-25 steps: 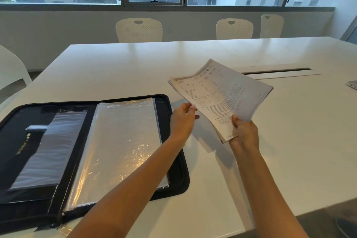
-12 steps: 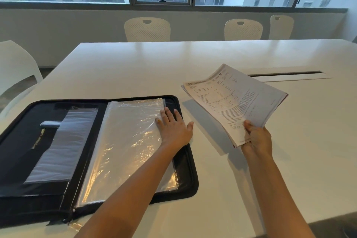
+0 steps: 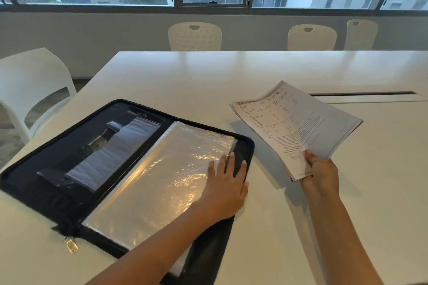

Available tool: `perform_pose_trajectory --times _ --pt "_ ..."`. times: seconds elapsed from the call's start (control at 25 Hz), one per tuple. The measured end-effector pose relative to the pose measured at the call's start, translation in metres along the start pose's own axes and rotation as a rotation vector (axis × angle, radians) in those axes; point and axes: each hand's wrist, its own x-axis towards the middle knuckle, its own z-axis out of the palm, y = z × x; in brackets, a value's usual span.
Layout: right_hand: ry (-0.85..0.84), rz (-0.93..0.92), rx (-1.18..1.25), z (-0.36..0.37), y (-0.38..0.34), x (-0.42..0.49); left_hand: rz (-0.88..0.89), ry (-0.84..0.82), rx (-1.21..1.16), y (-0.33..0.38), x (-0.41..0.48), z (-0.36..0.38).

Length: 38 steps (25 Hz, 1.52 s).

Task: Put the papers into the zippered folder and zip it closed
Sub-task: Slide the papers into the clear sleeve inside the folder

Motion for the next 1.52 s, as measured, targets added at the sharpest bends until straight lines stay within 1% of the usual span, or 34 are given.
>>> perform_pose_trajectory --times 0.16,0.28,0.4,0.48,0.56,0.64,0.72,0.76,0.8,0.88,0.92,0.96,1.04,1.32,1.52 --pt "0.0 -0.007 -0.01 -0.003 -0.001 0.002 0.245 -0.064 0.011 -0.019 -0.045 -0.008" --pt "-0.013 -0.002 -0.075 -0.007 0.001 0.001 0.396 -0.116 -0.022 -0.039 -0.077 -0.018" --pt "-0.013 0.017 -0.077 -0.01 0.003 0.0 0.48 -0.154 -0.154 -0.054 -0.103 -0.027" --pt "-0.011 0.033 -0.078 -0.011 0.003 -0.001 0.482 -0.18 -0.286 -0.062 -0.117 -0.033" --pt "-0.014 0.048 -0.097 -0.011 0.005 -0.002 0.457 -0.134 -0.398 -0.065 -0.122 -0.04" --pt "-0.01 0.057 -0.1 -0.012 0.007 -0.002 0.387 -0.03 -0.448 -0.06 -0.112 -0.046" --pt "-0.017 0.053 -0.08 -0.013 0.008 -0.004 0.206 0.102 -0.464 -0.048 -0.087 -0.052" --pt "-0.021 0.049 -0.076 -0.014 0.008 -0.005 0.09 0.15 -0.436 -0.041 -0.07 -0.054" --pt "-0.022 0.045 -0.074 -0.015 0.009 -0.005 -0.022 0.16 -0.351 -0.035 -0.053 -0.055" --pt "-0.022 0.045 -0.058 -0.017 0.009 -0.007 -0.196 0.09 -0.131 -0.024 -0.026 -0.056" --pt "-0.024 0.045 -0.054 -0.018 0.009 -0.008 -0.243 0.051 -0.061 -0.02 -0.017 -0.056" --pt "-0.022 0.046 -0.065 -0.019 0.008 -0.009 -0.267 0.021 -0.022 -0.018 -0.011 -0.055" --pt "-0.005 0.047 -0.095 -0.024 0.009 -0.01 -0.279 -0.024 -0.026 -0.018 -0.005 -0.05" --pt "0.034 0.055 -0.073 -0.034 0.011 -0.017 -0.285 0.009 -0.356 -0.037 -0.004 -0.052" --pt "0.028 0.068 -0.093 -0.037 0.007 -0.019 -0.332 -0.065 -0.472 -0.055 0.0 -0.057"
